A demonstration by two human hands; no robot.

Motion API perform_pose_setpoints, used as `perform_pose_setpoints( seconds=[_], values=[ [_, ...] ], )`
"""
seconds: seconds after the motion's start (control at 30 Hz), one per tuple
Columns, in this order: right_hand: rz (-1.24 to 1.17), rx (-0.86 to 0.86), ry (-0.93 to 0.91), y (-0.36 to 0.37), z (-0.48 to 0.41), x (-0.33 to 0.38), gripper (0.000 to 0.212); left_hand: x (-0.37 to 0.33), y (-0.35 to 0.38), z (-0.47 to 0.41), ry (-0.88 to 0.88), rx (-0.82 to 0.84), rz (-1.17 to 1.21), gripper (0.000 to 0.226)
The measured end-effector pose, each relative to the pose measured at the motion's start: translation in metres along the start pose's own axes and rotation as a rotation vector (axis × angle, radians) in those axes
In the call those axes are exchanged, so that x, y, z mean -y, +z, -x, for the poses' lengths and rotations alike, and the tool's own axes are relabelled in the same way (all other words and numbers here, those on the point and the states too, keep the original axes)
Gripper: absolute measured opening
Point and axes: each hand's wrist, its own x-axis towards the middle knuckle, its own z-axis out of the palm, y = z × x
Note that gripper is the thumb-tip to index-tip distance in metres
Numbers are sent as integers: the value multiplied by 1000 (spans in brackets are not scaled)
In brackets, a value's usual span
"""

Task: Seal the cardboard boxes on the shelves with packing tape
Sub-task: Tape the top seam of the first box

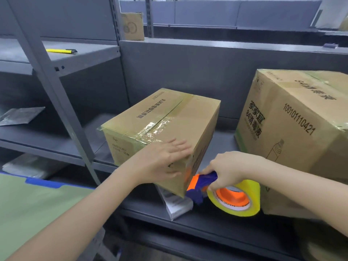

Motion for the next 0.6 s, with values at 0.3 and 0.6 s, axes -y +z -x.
perform_pose_setpoints(
  seconds=[0.3, 0.6],
  values=[
    [52, -314, 340, -31, 62, -37, 47, -14, 14, -23, 16, -167, 2, 55],
    [93, -790, 485, -66, 33, -29, 57, -34, 27, -95, -165, 143, -123, 50]
  ],
)
